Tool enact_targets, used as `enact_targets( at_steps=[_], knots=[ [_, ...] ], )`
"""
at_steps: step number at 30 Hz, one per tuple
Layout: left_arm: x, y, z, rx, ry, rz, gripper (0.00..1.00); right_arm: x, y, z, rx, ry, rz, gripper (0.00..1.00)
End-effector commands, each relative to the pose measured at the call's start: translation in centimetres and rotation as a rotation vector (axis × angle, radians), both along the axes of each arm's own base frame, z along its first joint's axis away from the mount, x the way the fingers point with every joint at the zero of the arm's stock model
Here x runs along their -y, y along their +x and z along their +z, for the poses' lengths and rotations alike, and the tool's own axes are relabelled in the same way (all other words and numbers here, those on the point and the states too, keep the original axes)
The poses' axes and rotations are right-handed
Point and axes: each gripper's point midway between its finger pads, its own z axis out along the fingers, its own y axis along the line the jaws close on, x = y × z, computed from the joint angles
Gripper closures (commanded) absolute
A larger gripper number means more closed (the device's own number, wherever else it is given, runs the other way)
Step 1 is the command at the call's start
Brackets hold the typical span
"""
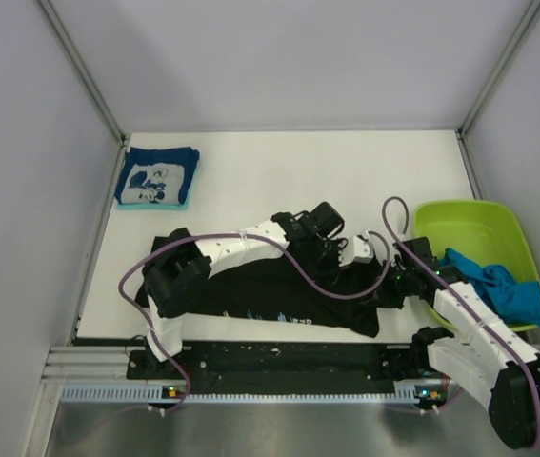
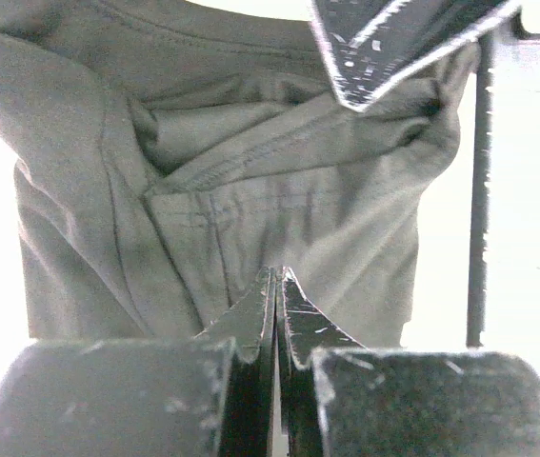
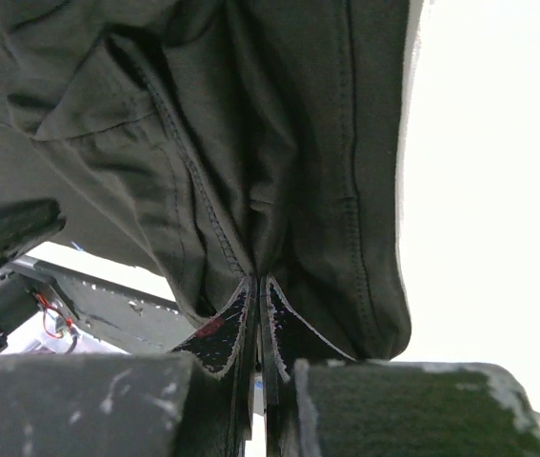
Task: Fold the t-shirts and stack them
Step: Fold the other side of the tshirt into a rectangle
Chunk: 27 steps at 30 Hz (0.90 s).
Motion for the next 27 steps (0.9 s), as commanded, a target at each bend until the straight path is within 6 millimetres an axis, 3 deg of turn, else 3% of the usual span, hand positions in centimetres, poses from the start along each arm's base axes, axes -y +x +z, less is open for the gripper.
enact_targets(
  at_steps=[1, 3, 6, 10, 11, 13, 15, 19, 21, 24, 27],
  knots=[
    [-1.4, -2.1, 2.7, -0.032, -0.052, -0.055, 1.0, 0.1, 0.8, 2.1, 0.056, -0.007, 0.022, 1.0],
    [-1.7, -2.1, 2.7, -0.019, -0.057, -0.054, 1.0, 0.2, 0.6, 2.2, 0.057, -0.012, 0.035, 1.0],
    [-0.8, -0.6, 2.7, 0.048, -0.072, -0.027, 1.0, 0.3, 0.2, 1.8, 0.039, -0.017, 0.04, 1.0],
    [1.5, 1.6, 2.2, 0.052, -0.071, 0.036, 0.72, 0.3, 0.0, 1.4, 0.027, -0.021, 0.04, 1.0],
    [2.0, 1.8, 2.1, 0.029, -0.074, 0.052, 0.69, 0.4, 0.0, 1.4, 0.025, -0.023, 0.037, 0.98],
    [1.9, 1.7, 1.5, -0.025, -0.072, 0.07, 0.67, 0.7, 0.4, 1.9, 0.053, -0.041, 0.026, 0.72],
    [1.1, 1.7, 1.5, -0.038, -0.08, 0.085, 0.63, 0.9, 1.6, 3.3, 0.121, -0.059, 0.029, 0.63],
    [-2.0, 2.1, 2.8, -0.03, -0.091, 0.11, 0.56, 0.7, 4.8, 7.9, 0.316, -0.078, 0.091, 0.59],
    [-3.7, 2.4, 3.8, -0.023, -0.1, 0.124, 0.52, -0.6, 6.3, 9.3, 0.392, -0.033, 0.157, 0.57],
    [-6.6, 3.4, 4.9, -0.001, -0.089, 0.165, 0.49, -2.4, 7.7, 8.6, 0.396, 0.011, 0.223, 0.59],
    [-9.9, 4.6, 5.0, 0.009, -0.063, 0.243, 0.47, -3.2, 8.6, 6.7, 0.343, -0.057, 0.284, 0.6]
  ],
)
